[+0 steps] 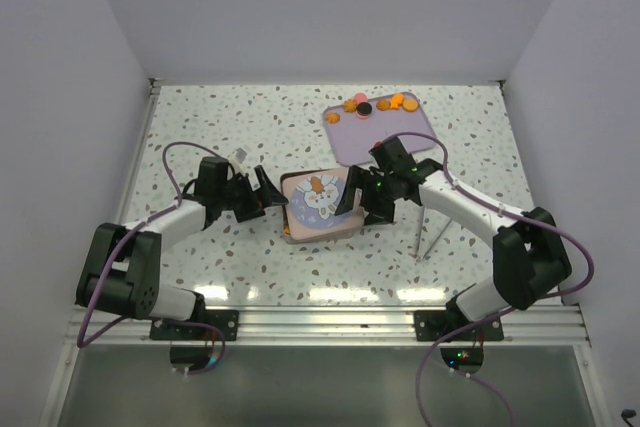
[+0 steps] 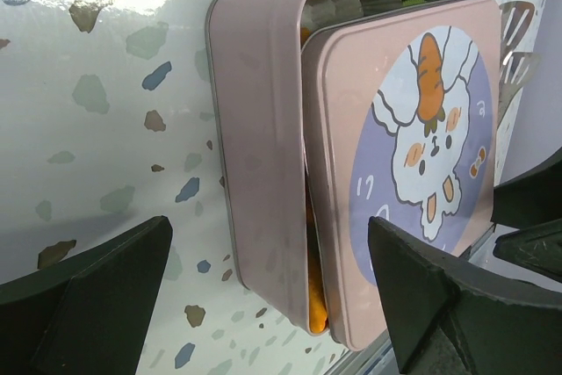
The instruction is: Pack the cookies
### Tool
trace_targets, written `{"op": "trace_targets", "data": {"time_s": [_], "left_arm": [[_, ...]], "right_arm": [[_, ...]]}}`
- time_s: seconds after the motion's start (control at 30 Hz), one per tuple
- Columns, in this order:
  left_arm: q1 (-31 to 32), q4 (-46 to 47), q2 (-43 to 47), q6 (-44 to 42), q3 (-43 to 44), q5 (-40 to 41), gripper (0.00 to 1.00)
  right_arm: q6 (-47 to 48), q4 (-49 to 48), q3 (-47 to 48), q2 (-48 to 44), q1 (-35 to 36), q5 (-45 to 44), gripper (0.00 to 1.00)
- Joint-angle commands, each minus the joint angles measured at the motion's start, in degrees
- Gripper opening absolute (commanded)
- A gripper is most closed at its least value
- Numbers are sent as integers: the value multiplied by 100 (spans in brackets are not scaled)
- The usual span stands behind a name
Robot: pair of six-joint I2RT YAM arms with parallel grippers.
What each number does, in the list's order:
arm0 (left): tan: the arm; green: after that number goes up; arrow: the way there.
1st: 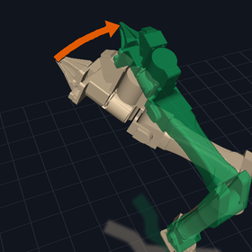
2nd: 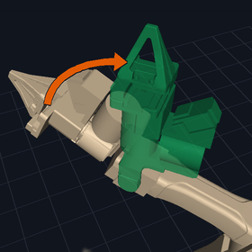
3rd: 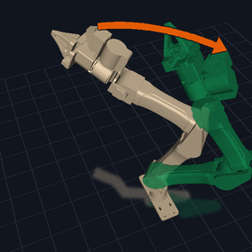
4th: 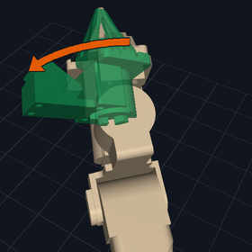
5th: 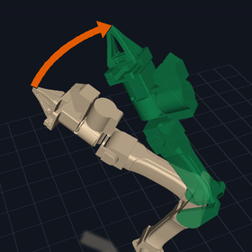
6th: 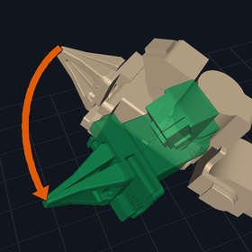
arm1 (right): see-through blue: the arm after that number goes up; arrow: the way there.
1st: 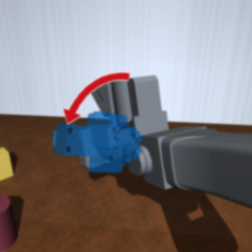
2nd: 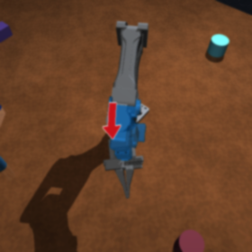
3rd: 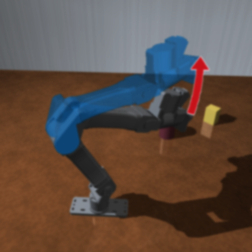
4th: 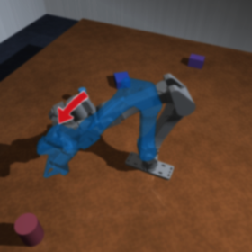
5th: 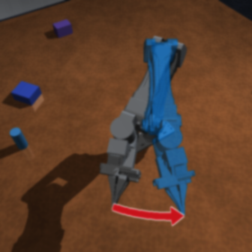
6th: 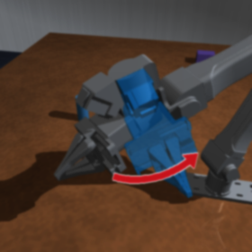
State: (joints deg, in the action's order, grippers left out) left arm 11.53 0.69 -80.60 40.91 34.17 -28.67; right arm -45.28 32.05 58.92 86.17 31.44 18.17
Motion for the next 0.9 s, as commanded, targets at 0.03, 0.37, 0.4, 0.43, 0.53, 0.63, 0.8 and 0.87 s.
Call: {"op": "trace_targets", "data": {"time_s": [0.03,0.37,0.4,0.43,0.53,0.63,0.8,0.87], "left_arm": [[-46,221,-17,-92,177,54,99],[-46,248,-70,-48,204,71,99],[-46,239,-70,-39,212,72,99],[-46,230,-70,-39,213,89,99],[-45,239,-79,-12,221,107,98],[-54,265,-70,23,230,124,98],[-46,327,-79,75,274,142,98],[-46,353,-70,93,283,142,98]], "right_arm": [[186,267,85,-224,-24,-148,85],[186,55,137,84,-42,-112,83],[212,90,225,171,-50,-130,83],[264,117,278,207,-50,-121,83],[309,135,392,347,-50,-34,82],[256,56,384,392,-41,54,81],[230,-24,314,409,-33,177,79],[212,-50,296,401,-33,221,79]]}}
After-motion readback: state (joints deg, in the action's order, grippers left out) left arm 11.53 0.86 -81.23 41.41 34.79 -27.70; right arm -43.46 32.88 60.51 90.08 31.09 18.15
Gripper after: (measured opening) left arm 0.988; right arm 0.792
